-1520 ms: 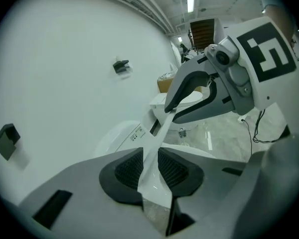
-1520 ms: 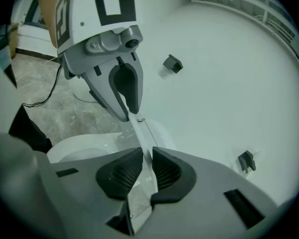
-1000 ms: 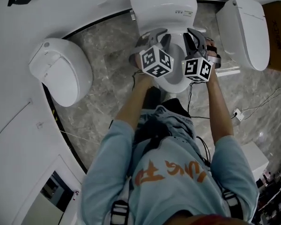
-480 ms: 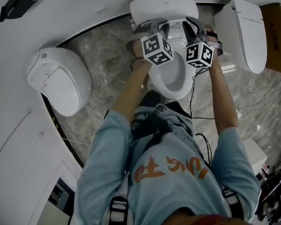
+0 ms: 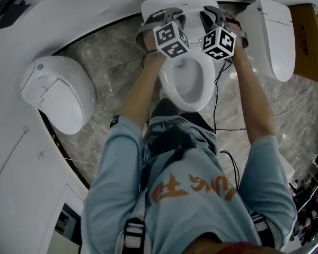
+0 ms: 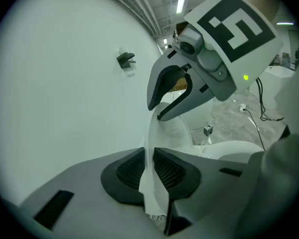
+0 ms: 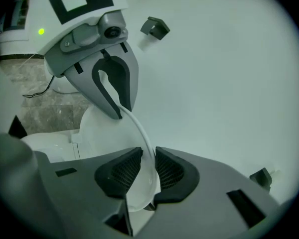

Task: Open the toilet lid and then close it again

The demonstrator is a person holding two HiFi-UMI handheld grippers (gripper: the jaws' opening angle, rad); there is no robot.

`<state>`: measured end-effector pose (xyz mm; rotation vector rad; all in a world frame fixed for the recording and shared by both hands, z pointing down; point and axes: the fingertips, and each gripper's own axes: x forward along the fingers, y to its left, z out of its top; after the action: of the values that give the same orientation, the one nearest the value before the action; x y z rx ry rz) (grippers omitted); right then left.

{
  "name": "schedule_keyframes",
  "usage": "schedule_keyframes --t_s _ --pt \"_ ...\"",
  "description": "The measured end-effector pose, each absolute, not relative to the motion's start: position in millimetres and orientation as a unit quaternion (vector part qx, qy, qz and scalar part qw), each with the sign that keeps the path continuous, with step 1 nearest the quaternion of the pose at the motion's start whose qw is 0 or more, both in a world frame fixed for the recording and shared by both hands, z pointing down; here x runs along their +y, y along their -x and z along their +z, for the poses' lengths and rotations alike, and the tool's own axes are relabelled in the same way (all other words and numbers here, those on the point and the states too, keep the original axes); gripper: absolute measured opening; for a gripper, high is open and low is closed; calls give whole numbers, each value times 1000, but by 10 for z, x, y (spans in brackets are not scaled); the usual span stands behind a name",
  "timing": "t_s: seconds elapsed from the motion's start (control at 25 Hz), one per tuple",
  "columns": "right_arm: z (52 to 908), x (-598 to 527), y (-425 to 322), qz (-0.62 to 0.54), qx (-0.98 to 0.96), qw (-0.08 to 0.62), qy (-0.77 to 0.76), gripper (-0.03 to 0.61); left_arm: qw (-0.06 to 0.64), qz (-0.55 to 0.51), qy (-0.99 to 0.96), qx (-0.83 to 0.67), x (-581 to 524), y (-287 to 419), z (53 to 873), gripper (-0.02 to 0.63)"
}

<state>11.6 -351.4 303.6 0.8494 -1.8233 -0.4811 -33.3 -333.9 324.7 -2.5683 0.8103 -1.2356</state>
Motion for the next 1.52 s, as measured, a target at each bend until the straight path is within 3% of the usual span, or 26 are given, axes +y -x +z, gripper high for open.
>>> schedule_keyframes --t_s 0.2,0.4,0.52,0.72,1.16,1.32,1.52 --pt "3105 -3638 -87 -206 -750 516 -358 98 80 -410 864 283 -3479 348 3267 64" --pt "2852 -3662 -187 -187 -762 446 -431 188 90 -364 873 312 -3521 403 2986 138" --pt "2658 -3458 -265 -162 -777 395 -463 185 83 -349 871 335 -3357 466 2869 138" --pt "2701 -2863 -489 -136 -796 371 -458 168 65 -329 871 359 -2769 385 2802 133" --pt "3623 -1433 -937 -63 -834 380 -395 169 16 -390 875 286 -1044 -148 3873 155" --pt "4101 -911 -997 -25 -847 392 -357 188 28 -459 849 259 -500 -186 4427 171" --pt "4823 -186 -898 7 -866 418 -273 213 -20 -487 844 224 86 -236 5125 199"
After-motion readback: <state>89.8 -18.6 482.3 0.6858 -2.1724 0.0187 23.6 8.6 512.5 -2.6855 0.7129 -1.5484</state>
